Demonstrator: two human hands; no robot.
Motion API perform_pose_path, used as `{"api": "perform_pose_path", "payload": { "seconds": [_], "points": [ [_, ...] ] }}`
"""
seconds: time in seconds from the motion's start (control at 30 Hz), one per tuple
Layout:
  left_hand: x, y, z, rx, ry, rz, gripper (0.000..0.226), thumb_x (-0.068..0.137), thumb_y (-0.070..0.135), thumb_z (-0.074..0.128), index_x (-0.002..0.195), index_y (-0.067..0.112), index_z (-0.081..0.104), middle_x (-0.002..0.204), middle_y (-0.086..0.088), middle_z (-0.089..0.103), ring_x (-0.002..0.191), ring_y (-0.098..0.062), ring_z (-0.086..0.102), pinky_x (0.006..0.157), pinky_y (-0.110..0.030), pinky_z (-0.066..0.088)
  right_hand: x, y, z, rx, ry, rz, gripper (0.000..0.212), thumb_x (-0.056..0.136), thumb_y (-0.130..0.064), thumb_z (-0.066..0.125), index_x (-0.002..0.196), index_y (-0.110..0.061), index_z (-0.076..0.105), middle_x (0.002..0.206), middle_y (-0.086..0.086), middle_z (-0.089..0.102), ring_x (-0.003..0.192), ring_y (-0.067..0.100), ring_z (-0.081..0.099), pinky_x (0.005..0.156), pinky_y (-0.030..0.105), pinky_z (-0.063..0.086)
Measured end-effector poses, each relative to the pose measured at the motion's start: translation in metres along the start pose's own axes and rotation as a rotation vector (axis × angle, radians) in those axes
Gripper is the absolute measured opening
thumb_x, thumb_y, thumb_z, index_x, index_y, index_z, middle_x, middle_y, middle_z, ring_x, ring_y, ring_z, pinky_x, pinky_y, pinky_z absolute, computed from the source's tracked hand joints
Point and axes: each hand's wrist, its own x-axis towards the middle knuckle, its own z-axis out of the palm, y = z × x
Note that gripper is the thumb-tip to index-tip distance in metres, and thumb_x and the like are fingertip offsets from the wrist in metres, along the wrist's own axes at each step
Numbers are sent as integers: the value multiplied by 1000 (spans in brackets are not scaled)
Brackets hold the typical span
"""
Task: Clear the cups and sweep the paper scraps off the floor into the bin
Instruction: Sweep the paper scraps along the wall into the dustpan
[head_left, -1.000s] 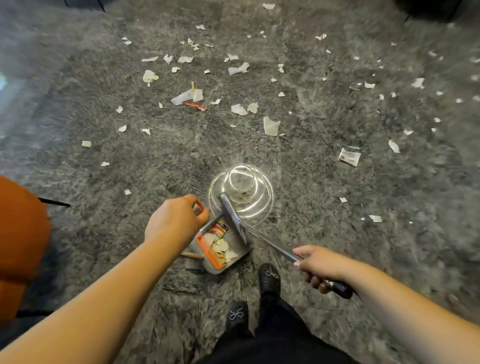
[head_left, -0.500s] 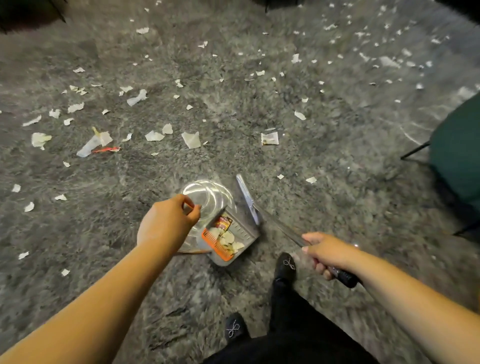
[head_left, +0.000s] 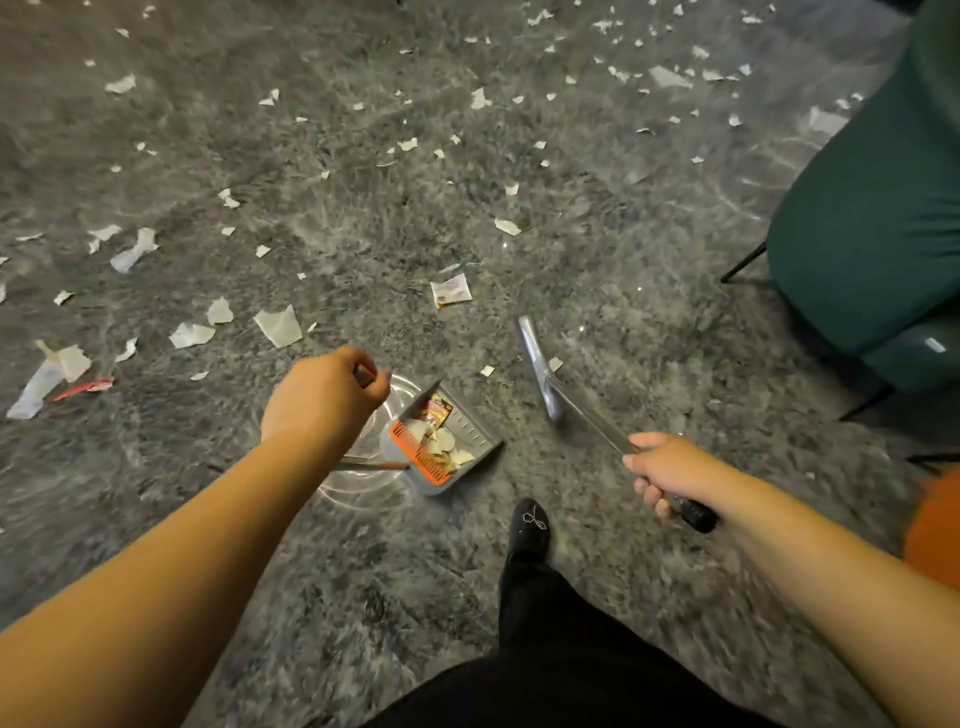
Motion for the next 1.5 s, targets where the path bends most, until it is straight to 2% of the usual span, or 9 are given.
{"api": "perform_pose_path", "payload": {
  "seconds": [0.2, 0.37, 0.43, 0.7, 0.9, 1.0, 1.17, 1.27, 1.5],
  "points": [
    [85, 58, 1, 36, -9, 9, 17, 89, 39, 64, 92, 23, 68, 81, 2, 65, 76, -21, 56, 66, -30, 44, 57, -56, -68, -11, 44, 51, 56, 101, -9, 40, 151, -21, 17, 60, 7, 40, 31, 9, 33, 34, 12, 29],
    [132, 88, 5, 104, -60, 35, 19, 90, 38, 64, 93, 19, 69, 84, -3, 70, 75, -23, 57, 66, -33, 50, 103, -90, -108, -67, 68, 91, 46, 101, -10, 40, 140, -30, 27, 50, 7, 43, 38, 12, 34, 36, 15, 30],
    [146, 95, 6, 125, -66, 36, 20, 90, 37, 64, 94, 19, 69, 83, -4, 70, 74, -22, 57, 66, -32, 50, 117, -105, -112, -120, 61, 102, 44, 101, -9, 38, 142, -21, 28, 55, 8, 41, 44, 14, 33, 34, 14, 30],
    [162, 95, 8, 149, -73, 34, 21, 89, 39, 64, 97, 21, 69, 86, -2, 71, 82, -25, 64, 68, -33, 52, 144, -156, -83, -523, -40, 9, 36, 97, -5, 41, 127, 14, 47, 63, 10, 48, 49, 18, 45, 38, 22, 39],
    [167, 91, 8, 145, -79, 17, 22, 88, 43, 63, 97, 23, 68, 86, -3, 70, 81, -27, 65, 65, -33, 50, 153, -165, -42, -760, -164, 17, 36, 98, 2, 36, 132, 10, 41, 64, 18, 50, 46, 22, 45, 43, 28, 37],
    [170, 90, 6, 153, -74, 25, 22, 90, 42, 61, 98, 23, 68, 83, -2, 69, 78, -26, 63, 63, -32, 50, 143, -165, -24, -858, -196, 0, 37, 96, 2, 38, 133, 2, 37, 80, 22, 61, 49, 21, 47, 46, 29, 40],
    [171, 87, 4, 135, -94, 37, 21, 91, 41, 60, 97, 22, 67, 80, -2, 66, 76, -26, 62, 64, -34, 52, 115, -154, 3, -987, -258, -38, 43, 96, -5, 41, 138, -8, 31, 71, 9, 59, 53, 17, 52, 47, 27, 42],
    [168, 85, 3, 129, -78, 54, 21, 92, 41, 59, 96, 22, 66, 82, -3, 67, 76, -27, 62, 64, -34, 53, 94, -141, 17, -939, -285, -98, 46, 93, -12, 46, 138, -11, 37, 83, 5, 55, 57, 12, 49, 52, 24, 44],
    [157, 72, -3, 93, -101, 111, 23, 93, 42, 58, 95, 20, 65, 81, -4, 68, 73, -25, 60, 61, -33, 51, 57, -104, 36, -613, -268, -32, 52, 98, -15, 44, 147, -18, 28, 73, 10, 55, 53, 17, 50, 41, 24, 42]
  ]
}}
